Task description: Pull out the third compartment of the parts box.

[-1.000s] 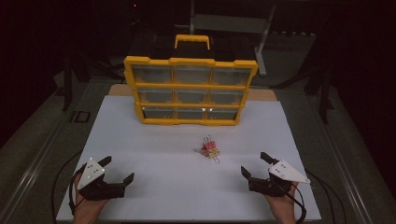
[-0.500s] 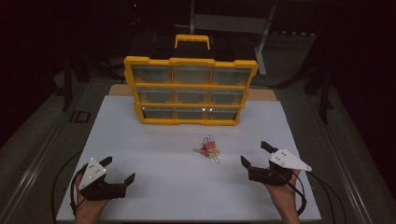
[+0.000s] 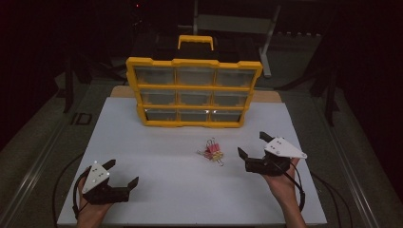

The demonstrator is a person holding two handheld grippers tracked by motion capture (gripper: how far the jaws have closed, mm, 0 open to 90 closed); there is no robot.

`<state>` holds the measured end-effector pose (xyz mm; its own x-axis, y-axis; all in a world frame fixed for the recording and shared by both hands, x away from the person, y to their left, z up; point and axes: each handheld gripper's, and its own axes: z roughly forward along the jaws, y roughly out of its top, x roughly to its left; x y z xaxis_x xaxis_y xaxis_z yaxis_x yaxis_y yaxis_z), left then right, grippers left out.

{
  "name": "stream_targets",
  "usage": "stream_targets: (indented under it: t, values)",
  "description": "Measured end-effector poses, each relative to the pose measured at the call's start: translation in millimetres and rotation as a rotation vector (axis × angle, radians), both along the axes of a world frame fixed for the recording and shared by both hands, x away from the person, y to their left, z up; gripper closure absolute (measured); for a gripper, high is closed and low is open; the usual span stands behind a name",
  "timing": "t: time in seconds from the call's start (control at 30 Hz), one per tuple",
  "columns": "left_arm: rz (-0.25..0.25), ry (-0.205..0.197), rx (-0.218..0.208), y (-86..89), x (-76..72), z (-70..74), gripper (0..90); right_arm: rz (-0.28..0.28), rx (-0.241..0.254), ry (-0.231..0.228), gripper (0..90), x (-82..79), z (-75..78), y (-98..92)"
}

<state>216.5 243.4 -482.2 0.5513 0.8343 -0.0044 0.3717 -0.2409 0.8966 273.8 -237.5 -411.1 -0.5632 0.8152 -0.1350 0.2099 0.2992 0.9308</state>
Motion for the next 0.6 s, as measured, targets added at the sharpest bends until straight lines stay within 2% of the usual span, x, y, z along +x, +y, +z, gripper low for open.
stream_targets:
  t: [0.43,0.6]
  values:
    - [-0.012,0.005,0.003,-1.4,0.2,-0.2,0.5,-0.006,-0.009,-0.037,9.8,13.2,19.4,7.1]
    - [-0.011,0.004,0.002,-1.0,0.3,-0.1,0.5,-0.006,-0.023,-0.037,9.8,22.1,26.8,12.2]
